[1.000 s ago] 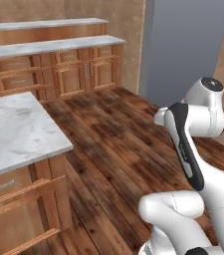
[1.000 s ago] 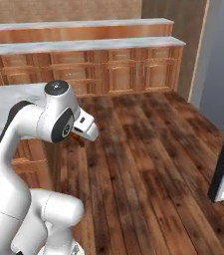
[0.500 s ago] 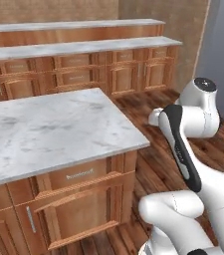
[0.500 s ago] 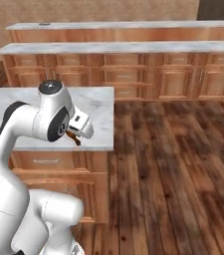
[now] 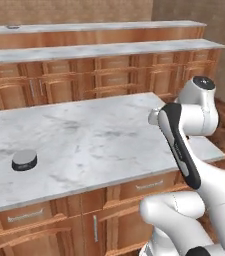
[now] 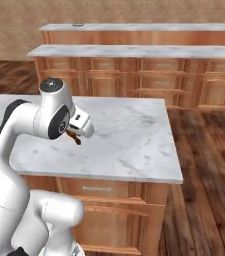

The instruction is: Take the chicken drumstick from the fridge and place it on the digital scale on the counter by the fridge. Wait a few seconds for a reading, then move it to the plate on the dining counter.

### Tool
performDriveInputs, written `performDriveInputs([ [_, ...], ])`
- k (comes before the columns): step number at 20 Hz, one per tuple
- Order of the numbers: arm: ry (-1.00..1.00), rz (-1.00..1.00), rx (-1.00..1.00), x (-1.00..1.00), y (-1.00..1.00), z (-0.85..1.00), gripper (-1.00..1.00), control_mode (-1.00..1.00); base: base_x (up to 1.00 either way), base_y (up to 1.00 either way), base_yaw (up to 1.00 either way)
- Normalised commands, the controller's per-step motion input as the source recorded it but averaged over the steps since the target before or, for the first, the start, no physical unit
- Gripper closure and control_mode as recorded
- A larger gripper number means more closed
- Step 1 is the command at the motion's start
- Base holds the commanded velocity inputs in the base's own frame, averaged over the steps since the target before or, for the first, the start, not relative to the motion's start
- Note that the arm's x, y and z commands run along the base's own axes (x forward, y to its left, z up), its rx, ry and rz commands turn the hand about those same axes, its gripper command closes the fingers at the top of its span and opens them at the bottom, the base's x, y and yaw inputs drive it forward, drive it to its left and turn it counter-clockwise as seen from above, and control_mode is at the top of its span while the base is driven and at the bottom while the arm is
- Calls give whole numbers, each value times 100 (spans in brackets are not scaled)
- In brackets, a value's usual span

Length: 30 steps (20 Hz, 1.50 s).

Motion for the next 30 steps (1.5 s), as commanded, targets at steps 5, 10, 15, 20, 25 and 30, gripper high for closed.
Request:
performDriveInputs([
  [5,0,0,0,0,0,0,100,100,0,100,19],
  [10,0,0,0,0,0,0,100,100,16,100,19],
  [15,0,0,0,0,0,0,100,100,28,97,18],
  [20,0,0,0,0,0,0,100,100,42,33,8],
  [25,0,0,0,0,0,0,100,100,14,1,0],
  [30,10,0,0,34,0,-19,100,-100,12,1,0],
])
